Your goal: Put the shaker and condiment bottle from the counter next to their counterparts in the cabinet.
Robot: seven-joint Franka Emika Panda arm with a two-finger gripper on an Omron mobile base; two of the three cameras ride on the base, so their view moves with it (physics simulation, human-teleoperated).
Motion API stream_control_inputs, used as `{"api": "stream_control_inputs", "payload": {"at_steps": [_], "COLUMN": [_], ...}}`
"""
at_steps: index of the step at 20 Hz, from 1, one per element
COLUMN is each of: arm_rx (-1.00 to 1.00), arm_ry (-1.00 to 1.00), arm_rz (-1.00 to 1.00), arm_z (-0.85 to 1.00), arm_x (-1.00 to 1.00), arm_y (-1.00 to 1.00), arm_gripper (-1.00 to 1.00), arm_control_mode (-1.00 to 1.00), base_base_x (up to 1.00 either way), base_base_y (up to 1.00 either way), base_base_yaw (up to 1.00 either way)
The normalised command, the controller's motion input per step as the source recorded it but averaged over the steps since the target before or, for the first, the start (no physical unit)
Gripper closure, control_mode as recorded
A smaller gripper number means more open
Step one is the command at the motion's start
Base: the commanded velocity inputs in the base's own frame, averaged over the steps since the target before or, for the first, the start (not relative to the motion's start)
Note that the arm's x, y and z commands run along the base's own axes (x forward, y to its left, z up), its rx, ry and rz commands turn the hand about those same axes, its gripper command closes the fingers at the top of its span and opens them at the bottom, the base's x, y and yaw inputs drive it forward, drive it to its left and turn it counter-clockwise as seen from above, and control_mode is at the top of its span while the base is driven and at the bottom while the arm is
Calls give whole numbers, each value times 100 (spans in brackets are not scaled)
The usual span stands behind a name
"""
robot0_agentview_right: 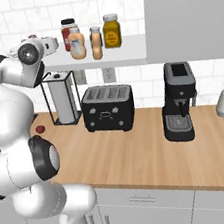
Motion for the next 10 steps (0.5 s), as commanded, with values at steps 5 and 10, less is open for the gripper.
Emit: {"api": "stream_control_inputs", "payload": {"at_steps": [5,10], "arm_rx": [0,4], "arm_ry": [-1,0], "arm_rz": [0,0], "arm_z": [0,-8], "arm_x": [34,33], "arm_y": [5,11], "arm_gripper": [100,100], "arm_control_mode": [-100,-100], "base_base_x": [0,0], "base_base_y": [0,0], "base_base_yaw": [0,0]}}
